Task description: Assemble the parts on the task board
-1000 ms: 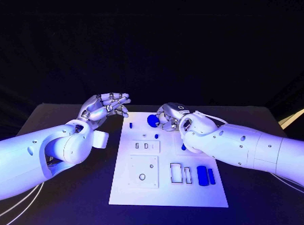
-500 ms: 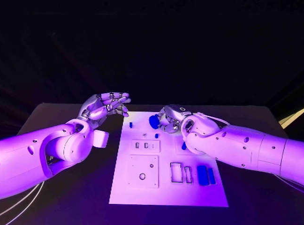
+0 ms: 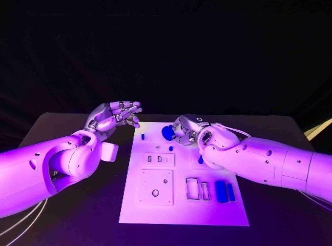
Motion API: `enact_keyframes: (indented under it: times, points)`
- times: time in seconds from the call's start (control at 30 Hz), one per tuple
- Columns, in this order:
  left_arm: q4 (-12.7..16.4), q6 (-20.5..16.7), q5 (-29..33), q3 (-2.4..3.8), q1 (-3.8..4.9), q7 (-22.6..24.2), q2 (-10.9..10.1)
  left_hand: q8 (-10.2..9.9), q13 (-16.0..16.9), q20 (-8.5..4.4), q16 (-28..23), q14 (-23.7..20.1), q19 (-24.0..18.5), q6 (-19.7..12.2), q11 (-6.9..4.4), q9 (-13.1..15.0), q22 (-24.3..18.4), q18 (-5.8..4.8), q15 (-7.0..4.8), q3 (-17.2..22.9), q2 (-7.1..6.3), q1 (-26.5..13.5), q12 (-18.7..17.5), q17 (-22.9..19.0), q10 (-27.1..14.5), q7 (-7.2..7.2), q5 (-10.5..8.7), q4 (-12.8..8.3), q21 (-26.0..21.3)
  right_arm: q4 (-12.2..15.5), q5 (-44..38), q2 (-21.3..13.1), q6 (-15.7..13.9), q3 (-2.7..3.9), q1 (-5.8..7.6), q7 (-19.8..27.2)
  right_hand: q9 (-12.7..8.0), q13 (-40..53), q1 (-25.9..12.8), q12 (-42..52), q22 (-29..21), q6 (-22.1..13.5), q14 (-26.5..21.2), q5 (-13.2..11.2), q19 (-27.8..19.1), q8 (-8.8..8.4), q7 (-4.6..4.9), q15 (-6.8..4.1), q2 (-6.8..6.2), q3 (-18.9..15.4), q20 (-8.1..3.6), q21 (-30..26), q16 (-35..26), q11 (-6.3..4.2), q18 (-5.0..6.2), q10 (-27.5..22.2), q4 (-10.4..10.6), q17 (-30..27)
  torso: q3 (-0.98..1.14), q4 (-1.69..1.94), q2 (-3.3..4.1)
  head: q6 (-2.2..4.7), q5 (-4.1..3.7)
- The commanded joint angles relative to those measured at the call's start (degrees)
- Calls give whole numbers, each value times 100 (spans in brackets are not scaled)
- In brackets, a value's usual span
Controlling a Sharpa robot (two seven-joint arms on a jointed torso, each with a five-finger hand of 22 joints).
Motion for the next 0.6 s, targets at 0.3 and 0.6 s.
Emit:
enact_keyframes:
  times: [0.3, 0.6]
  points:
    - [2, 18, -4, 4, 6, 2, 1, 52, 80, -33, 125, -47, -125, -8, 16, 114, 116, 118, -15, 138, 1, -114, -53, 90, 26, 25, 57, -68, 96, 9, -32, -48, -109, 0, -3, -78, 55, 870, -155, 83, 1356, 78, 516, -58, 463, 128, 17, -37, -28, 206, -32, 72, 68, -27, -162, 137, -7, 1300, -2, 3, -2, -6, -5]
    - [1, 19, -3, 4, 6, -1, -4, 52, 80, -33, 125, -47, -125, -8, 16, 114, 116, 118, -15, 138, 1, -114, -53, 90, 26, 25, 57, -68, 96, 29, -34, -94, -101, 0, -2, -87, 57, 868, -167, 80, 1354, 78, 515, -70, 462, 129, 17, -36, -30, 202, -31, 71, 67, -26, -161, 134, -1, 1297, 2, -5, -1, -4, -3]
